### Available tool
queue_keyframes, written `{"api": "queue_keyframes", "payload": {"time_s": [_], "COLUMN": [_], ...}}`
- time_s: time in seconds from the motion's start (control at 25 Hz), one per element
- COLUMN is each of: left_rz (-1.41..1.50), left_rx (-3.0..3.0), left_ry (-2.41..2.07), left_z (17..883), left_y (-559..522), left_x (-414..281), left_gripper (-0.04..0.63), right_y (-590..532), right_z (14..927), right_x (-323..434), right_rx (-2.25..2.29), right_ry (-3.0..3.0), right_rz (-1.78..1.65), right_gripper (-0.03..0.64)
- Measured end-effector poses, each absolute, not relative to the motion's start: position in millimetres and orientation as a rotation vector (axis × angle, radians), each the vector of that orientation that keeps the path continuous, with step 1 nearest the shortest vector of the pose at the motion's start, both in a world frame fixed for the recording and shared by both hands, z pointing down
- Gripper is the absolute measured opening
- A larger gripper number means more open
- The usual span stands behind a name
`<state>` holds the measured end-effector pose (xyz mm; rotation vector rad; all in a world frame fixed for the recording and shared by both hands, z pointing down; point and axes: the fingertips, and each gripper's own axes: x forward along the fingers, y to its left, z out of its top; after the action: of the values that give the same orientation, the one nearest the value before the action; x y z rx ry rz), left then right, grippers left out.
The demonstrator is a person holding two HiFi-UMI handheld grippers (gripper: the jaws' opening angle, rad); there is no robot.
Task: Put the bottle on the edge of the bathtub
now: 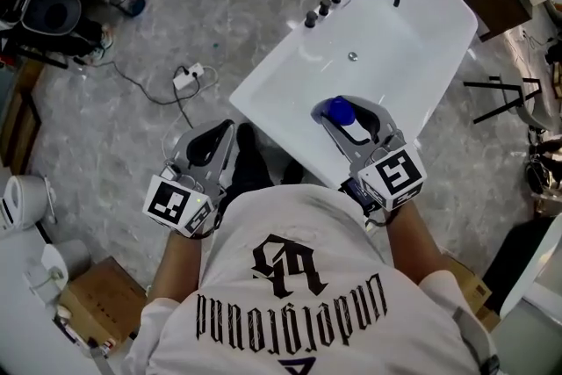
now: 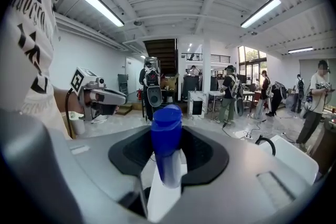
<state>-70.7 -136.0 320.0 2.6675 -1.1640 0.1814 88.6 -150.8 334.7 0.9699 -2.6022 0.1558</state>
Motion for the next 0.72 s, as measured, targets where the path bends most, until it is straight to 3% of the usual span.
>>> {"api": "queue_keyframes", "payload": {"time_s": [0.72], "left_rz": [0.3], "left_rx": [2.695], "left_ry": [-0.924], "left_z": [377.5], "left_y": [-285.6], "left_x": [-99.7], "left_gripper": [0.005], "right_y": [-272.5], "right_z": [404.8], "right_x": [40.1], "right_rx": [1.044], "right_ry": [-2.474], "right_rz": [0.291], "right_gripper": [0.155]}}
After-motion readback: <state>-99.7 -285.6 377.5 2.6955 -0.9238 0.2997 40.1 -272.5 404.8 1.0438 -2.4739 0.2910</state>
